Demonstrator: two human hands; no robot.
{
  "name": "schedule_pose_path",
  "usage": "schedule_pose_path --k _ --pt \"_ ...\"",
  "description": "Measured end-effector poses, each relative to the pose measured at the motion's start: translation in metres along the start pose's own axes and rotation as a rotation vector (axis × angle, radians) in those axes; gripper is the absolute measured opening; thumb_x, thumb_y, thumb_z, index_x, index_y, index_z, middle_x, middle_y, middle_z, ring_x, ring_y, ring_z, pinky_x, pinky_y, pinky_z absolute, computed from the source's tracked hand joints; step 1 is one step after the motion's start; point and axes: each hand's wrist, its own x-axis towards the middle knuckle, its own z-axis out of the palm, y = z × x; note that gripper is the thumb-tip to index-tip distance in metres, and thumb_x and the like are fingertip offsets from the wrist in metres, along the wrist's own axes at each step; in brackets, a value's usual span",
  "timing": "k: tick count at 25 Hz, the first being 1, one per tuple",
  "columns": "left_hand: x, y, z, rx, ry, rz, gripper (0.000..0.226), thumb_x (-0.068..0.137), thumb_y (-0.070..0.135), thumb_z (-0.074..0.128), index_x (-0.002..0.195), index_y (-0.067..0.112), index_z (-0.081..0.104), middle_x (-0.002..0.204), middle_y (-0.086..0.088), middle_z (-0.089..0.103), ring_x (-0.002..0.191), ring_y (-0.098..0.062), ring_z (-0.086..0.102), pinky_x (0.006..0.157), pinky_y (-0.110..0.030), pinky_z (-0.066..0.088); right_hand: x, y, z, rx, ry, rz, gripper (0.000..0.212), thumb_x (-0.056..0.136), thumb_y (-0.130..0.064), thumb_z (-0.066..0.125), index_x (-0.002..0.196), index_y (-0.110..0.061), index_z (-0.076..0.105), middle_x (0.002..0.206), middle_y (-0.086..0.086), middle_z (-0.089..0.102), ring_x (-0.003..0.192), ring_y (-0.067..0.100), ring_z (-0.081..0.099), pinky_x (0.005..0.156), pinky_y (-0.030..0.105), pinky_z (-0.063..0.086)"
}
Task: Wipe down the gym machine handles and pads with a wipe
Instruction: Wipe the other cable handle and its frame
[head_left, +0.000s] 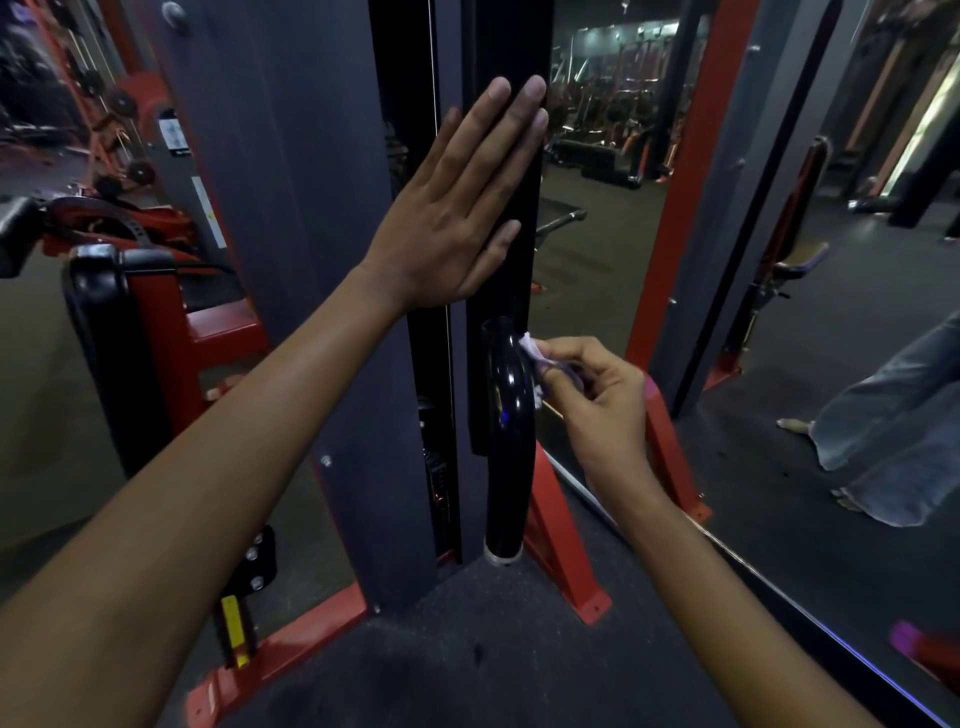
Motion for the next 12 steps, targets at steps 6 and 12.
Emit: schedule_pose_path --k 6,12 --pt "0.000 0.001 0.001 0.004 0.009 -0.013 0.057 0.097 0.023 0.039 0.142 -0.009 0.026 0.146 -0.032 0.030 0.137 -0.042 0.020 0.116 -0.047 0.015 -0.058 0.023 -0.010 0.085 -0.132 0.123 0.029 0.082 0.022 0.048 0.076 -0.006 0.054 0.084 0.003 0.064 0.085 0.013 0.062 0.081 0.023 0.050" --pt "0.000 0.001 0.000 0.004 0.008 -0.006 0.058 0.096 0.025 0.037 0.142 -0.009 0.027 0.146 -0.031 0.030 0.137 -0.043 0.022 0.116 -0.047 0.016 -0.073 0.046 -0.026 -0.018 -0.279 0.175 0.028 0.081 0.026 0.044 0.074 0.001 0.055 0.076 -0.003 0.065 0.076 0.007 0.062 0.071 0.018 0.048"
